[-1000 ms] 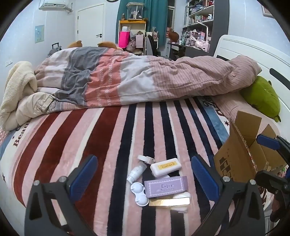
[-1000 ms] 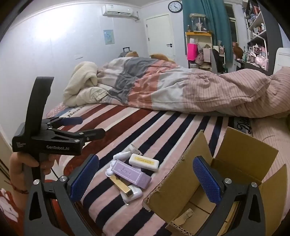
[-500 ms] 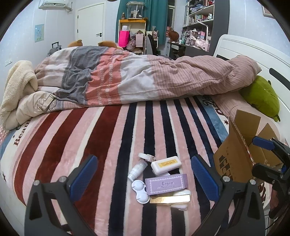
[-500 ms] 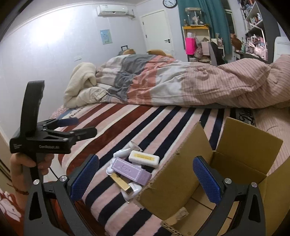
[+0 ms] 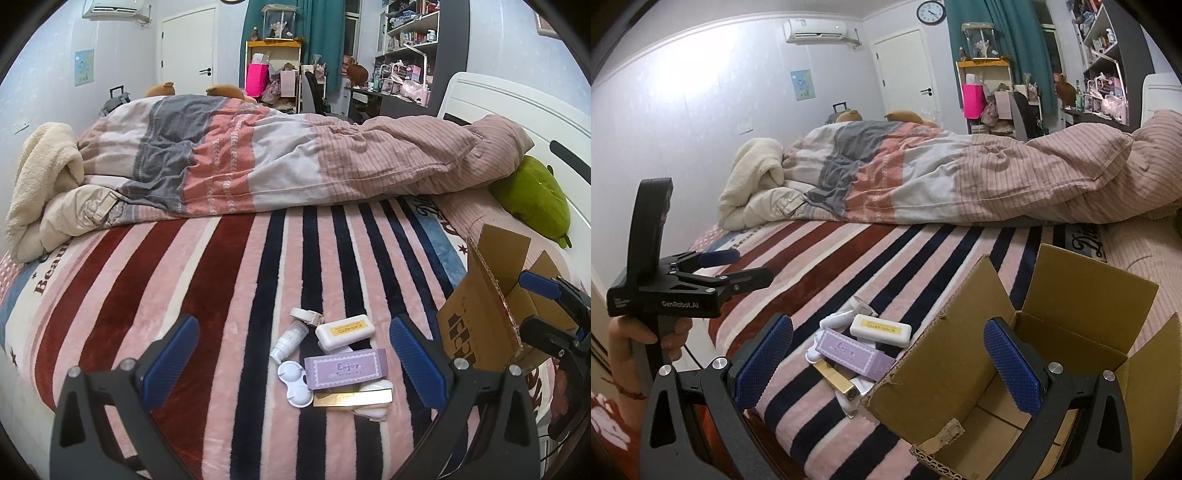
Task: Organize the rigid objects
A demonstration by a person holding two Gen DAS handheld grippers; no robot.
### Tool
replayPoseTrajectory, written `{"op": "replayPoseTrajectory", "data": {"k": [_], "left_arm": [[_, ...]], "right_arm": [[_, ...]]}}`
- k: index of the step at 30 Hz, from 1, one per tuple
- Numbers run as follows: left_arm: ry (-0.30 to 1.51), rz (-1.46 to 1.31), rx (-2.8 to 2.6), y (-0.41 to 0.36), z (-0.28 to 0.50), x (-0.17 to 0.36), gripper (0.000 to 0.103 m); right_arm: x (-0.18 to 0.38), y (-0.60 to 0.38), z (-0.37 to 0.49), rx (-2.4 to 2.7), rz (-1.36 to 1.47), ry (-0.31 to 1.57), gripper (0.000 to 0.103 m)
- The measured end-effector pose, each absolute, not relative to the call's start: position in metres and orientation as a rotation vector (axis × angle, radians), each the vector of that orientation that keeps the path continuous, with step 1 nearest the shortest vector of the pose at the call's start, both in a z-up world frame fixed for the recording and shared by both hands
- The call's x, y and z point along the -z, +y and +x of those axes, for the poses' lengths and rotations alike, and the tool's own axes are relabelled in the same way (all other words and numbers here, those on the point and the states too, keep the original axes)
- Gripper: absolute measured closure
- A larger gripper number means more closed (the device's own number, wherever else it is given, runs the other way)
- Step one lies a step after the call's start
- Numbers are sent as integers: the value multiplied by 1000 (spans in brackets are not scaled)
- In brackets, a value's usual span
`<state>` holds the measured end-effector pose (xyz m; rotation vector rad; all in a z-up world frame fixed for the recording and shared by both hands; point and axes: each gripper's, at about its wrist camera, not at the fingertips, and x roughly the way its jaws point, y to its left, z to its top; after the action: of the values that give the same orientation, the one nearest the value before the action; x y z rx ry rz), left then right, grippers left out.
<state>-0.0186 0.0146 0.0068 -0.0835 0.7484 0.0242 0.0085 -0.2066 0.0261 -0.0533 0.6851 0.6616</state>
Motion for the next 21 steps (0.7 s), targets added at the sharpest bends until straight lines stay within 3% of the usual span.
{"op": "replayPoseTrajectory", "data": {"k": [21], "left_arm": [[748, -84, -26, 17, -22, -10, 1]], "right_arm": [[-29, -212, 7, -640, -40, 677, 0]]}}
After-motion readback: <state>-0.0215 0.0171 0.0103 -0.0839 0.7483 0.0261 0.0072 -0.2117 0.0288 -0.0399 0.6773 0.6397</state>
